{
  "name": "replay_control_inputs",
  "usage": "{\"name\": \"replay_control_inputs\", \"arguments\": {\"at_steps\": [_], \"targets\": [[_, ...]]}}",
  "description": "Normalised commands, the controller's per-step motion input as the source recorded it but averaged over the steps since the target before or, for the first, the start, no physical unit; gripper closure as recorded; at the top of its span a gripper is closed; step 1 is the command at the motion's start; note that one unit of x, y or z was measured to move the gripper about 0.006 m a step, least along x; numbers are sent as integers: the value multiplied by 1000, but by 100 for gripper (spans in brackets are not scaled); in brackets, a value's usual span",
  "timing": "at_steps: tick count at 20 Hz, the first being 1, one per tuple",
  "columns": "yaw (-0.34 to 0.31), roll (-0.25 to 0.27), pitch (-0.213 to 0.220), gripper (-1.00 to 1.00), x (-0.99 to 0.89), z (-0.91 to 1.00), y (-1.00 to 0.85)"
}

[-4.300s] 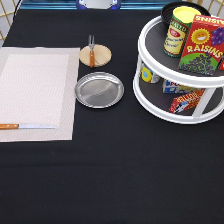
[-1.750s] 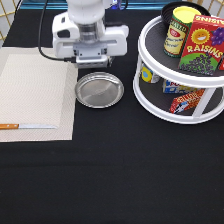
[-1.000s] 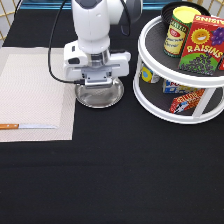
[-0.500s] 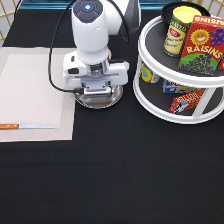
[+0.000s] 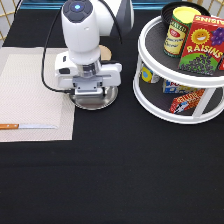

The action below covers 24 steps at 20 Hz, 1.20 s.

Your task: Arrange plate and fork

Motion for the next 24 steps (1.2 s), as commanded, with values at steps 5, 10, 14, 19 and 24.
{"name": "replay_control_inputs", "arguments": {"at_steps": [5,10,14,19,24], "targets": [[0,40,11,-100,338,31,-770],[7,57,22,-100,390,31,-850],[34,52,29,-100,396,14,-846],[45,52,32,-100,299,62,-865],[26,48,15,-100,125,107,-933]]}}
